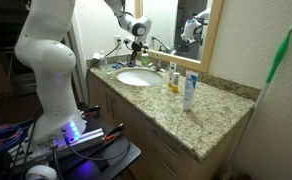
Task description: Open the faucet, place the toothbrush underneath the running faucet then set it down on the right side of the counter, pick up the shaving stick and place it under the running water then set it down on the left side of the counter, close the faucet
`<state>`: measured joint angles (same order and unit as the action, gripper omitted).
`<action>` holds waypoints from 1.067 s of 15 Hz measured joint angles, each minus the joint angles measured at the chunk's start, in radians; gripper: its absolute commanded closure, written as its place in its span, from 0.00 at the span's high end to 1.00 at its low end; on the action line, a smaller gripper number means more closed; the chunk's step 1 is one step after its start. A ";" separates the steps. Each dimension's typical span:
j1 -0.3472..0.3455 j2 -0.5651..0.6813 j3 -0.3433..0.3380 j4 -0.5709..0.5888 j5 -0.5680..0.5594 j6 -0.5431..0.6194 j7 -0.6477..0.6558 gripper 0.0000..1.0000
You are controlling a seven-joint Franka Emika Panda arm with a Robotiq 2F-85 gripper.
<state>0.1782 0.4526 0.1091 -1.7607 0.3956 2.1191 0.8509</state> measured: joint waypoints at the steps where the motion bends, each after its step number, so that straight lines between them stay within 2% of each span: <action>1: -0.010 -0.001 -0.006 0.020 0.003 -0.004 -0.003 0.02; 4: -0.035 0.008 -0.010 0.089 0.006 -0.045 -0.013 0.02; 5: -0.036 0.017 -0.009 0.110 0.014 -0.073 -0.015 0.10; 8: -0.035 0.043 0.001 0.136 0.028 -0.125 -0.020 0.10; 9: -0.034 0.046 0.003 0.138 0.028 -0.126 -0.020 0.02; 16: -0.031 0.079 -0.001 0.114 0.027 -0.126 -0.019 0.02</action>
<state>0.1469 0.5320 0.1077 -1.6467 0.4229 1.9928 0.8321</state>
